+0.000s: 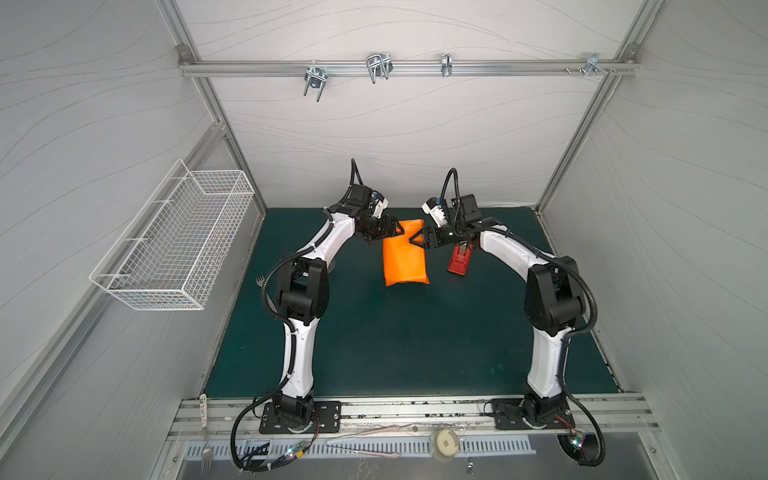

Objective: Wrap a gift box in wrapping paper
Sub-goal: Stand up with the gift box at the top-center of the table.

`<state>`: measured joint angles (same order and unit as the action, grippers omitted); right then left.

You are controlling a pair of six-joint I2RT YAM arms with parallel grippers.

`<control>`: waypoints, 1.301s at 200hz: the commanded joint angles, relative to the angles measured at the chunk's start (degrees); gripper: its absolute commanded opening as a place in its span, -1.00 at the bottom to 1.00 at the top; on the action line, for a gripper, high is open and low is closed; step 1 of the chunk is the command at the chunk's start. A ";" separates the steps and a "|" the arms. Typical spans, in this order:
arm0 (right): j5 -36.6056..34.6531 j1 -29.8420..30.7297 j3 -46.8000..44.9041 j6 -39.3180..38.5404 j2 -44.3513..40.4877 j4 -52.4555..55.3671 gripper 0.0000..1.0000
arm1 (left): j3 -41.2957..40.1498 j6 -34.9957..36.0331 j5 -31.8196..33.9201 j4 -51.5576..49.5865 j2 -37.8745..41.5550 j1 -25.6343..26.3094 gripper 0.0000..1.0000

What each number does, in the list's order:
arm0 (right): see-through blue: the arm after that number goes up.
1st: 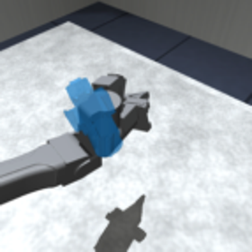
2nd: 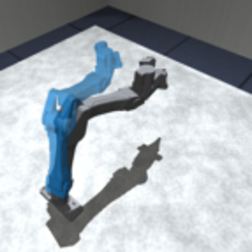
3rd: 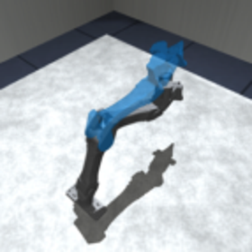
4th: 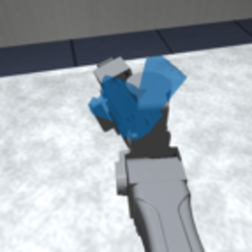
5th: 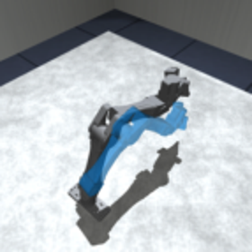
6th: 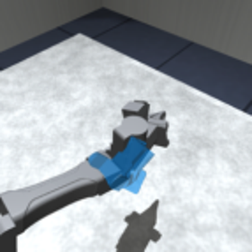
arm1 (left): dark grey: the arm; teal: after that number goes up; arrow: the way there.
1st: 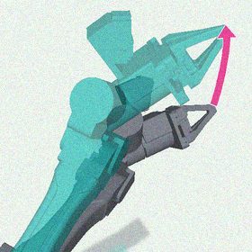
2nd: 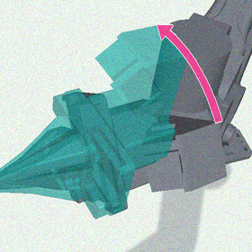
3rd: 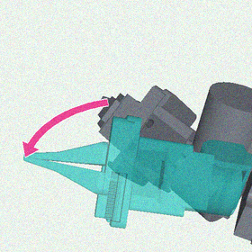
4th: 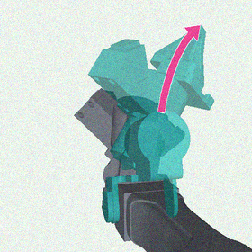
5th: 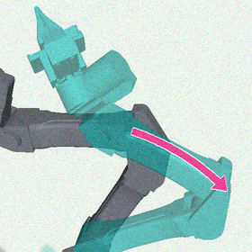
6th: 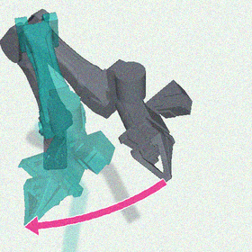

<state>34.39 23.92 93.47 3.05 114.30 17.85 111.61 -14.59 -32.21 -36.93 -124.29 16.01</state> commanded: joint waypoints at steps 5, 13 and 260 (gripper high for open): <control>2.62 2.13 -0.19 -2.29 -3.13 -2.35 0.66 | 0.25 -0.92 -6.28 4.49 3.88 1.68 0.67; 2.35 2.12 -0.60 -2.47 -3.59 -2.50 0.65 | -0.07 -0.95 -6.37 4.49 4.27 1.66 0.70; -0.27 6.58 -17.42 -10.43 -16.36 -9.93 0.57 | -25.11 5.48 11.23 18.00 20.35 9.17 -0.12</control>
<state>28.93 27.55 76.66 -4.78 100.75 11.62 87.00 -11.64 -20.73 -24.49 -107.07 21.41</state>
